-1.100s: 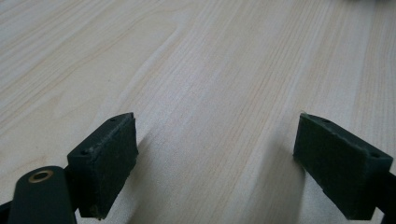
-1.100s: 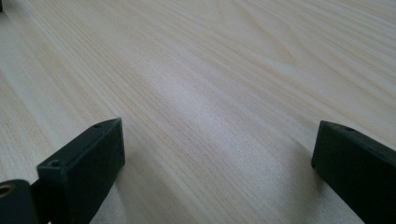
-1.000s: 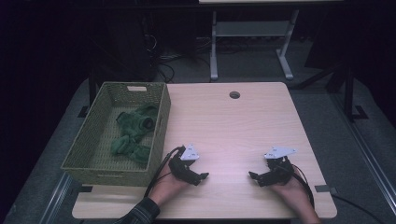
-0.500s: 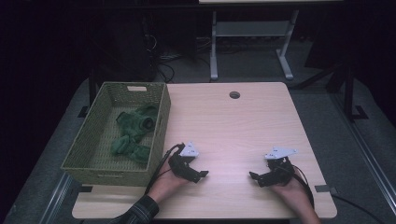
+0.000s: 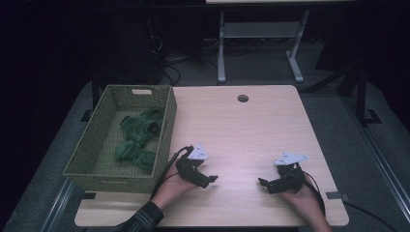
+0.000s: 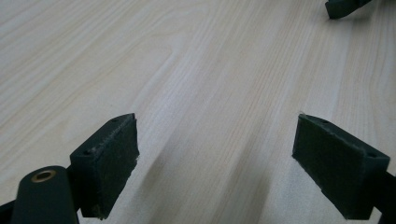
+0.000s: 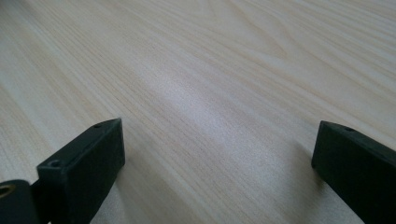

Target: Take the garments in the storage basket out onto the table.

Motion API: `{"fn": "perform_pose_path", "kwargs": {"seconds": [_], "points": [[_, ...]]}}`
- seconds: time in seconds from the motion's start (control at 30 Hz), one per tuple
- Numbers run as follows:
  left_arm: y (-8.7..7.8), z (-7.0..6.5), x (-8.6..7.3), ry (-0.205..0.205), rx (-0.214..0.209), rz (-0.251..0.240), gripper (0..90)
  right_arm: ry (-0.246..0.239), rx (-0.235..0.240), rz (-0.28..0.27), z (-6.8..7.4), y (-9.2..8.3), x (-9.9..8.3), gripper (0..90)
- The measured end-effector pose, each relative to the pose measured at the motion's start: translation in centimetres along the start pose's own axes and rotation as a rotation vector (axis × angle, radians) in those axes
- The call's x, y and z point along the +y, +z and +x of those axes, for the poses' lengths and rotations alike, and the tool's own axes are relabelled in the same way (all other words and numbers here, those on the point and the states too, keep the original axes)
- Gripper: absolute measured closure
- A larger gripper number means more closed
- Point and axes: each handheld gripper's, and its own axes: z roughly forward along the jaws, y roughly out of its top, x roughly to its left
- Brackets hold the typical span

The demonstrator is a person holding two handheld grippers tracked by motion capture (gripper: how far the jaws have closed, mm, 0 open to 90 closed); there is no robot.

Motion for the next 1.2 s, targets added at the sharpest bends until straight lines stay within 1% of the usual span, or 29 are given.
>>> {"fn": "perform_pose_path", "kwargs": {"seconds": [0.03,0.13,0.27,0.3,0.33,0.4,0.43,0.53,0.57,0.63,0.77,0.8,0.87,1.03,1.2], "points": [[-0.3,0.0,0.2,-0.005,0.002,-0.01,13.7,0.0,0.0,-0.001,0.0,0.0,0.0,2.3],[-0.7,0.1,0.4,0.006,0.007,-0.005,13.6,0.005,-0.001,0.001,0.0,0.0,0.0,2.3],[-1.2,0.3,0.7,-0.003,0.008,-0.019,13.7,0.006,-0.002,0.0,0.0,0.0,0.0,2.3],[-1.4,0.4,0.9,0.002,0.011,-0.016,13.7,0.005,-0.002,0.0,0.0,0.0,0.0,2.3],[-1.5,0.4,0.9,-0.007,0.012,-0.028,13.7,0.006,-0.002,0.0,0.0,0.0,0.0,2.3],[-1.8,0.4,1.1,-0.009,0.011,-0.035,13.7,0.006,-0.002,0.0,0.0,0.0,0.0,2.3],[-2.0,0.5,1.2,-0.003,0.013,-0.037,13.7,0.005,-0.002,0.0,0.0,0.0,0.0,2.3],[-2.2,0.5,1.5,-0.008,0.014,-0.032,13.7,0.005,-0.002,0.002,0.0,0.0,0.0,2.3],[-2.3,0.4,1.5,-0.014,0.011,-0.031,13.7,0.005,-0.002,0.002,0.0,0.0,0.0,2.3],[-2.4,0.4,1.7,-0.013,0.005,-0.024,13.8,0.006,-0.002,0.001,0.0,0.0,0.0,2.3],[-2.9,0.4,2.2,0.001,0.001,-0.023,13.7,0.005,-0.002,0.002,0.0,0.0,0.0,2.3],[-3.0,0.4,2.4,-0.001,0.0,-0.024,13.8,0.005,-0.002,0.001,0.0,0.0,0.0,2.3],[-3.2,0.5,2.7,0.003,0.002,-0.014,13.8,0.005,-0.002,0.002,0.0,0.0,0.0,2.3],[-3.9,0.8,3.8,0.007,0.006,-0.023,13.8,0.006,-0.002,0.002,0.0,0.0,0.0,2.3],[-4.5,1.0,4.6,0.026,0.015,-0.04,14.1,0.006,-0.002,0.001,0.0,0.0,0.0,2.3]]}}
